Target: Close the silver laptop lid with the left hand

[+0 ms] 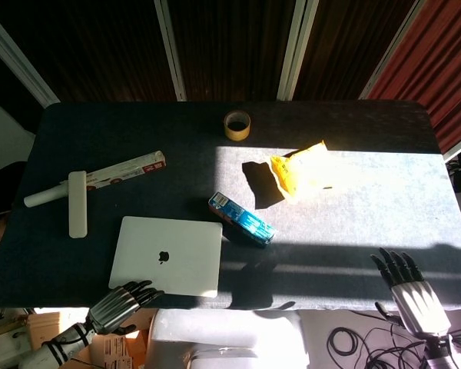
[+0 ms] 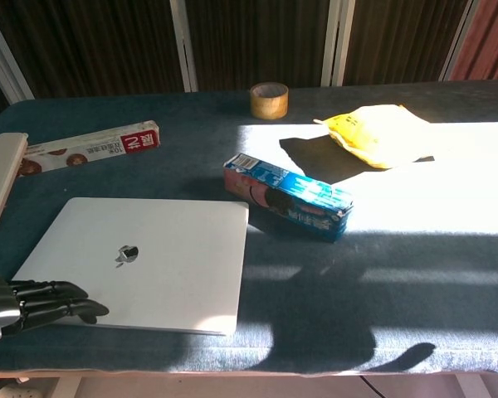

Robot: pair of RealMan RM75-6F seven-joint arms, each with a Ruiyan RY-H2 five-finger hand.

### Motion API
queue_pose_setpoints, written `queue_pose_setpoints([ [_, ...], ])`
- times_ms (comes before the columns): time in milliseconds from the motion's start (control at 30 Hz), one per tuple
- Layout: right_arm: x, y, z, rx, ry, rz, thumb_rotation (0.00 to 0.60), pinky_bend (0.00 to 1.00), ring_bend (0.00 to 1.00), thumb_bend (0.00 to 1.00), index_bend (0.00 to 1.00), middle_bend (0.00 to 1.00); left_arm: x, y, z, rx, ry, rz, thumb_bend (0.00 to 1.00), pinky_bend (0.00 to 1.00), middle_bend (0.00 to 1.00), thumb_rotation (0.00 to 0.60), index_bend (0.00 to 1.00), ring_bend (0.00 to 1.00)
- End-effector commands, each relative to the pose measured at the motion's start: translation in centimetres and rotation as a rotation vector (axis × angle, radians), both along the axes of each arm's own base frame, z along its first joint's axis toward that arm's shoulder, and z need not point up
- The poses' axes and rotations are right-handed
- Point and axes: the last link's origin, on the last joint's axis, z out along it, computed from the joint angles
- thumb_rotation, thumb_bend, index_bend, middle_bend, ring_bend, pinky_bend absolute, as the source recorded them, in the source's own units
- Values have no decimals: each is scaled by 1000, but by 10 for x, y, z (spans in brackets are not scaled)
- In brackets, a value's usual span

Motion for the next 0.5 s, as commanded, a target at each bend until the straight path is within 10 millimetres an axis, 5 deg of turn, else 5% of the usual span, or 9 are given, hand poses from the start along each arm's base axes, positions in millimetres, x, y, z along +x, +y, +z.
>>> queue_pose_setpoints([
  [33,0,1,3,-11,-6,5,600,0,0,205,0,0,13,2,23,93,-136,-16,226,272,205,600,119,92],
  [200,1,2,6,-30,-12,12,600,0,0,205,0,0,21,-6,75,288,-333,-60,215,264,205,600,111,91],
  [333,2,2,6,-39,-9,14,600,0,0,205,0,0,8,-29,116,440,-393,-18,189,216,205,600,75,84],
  [500,3,1,3,-40,-1,16,600,0,0,205,0,0,-21,-71,144,607,-332,155,178,176,194,600,0,73],
])
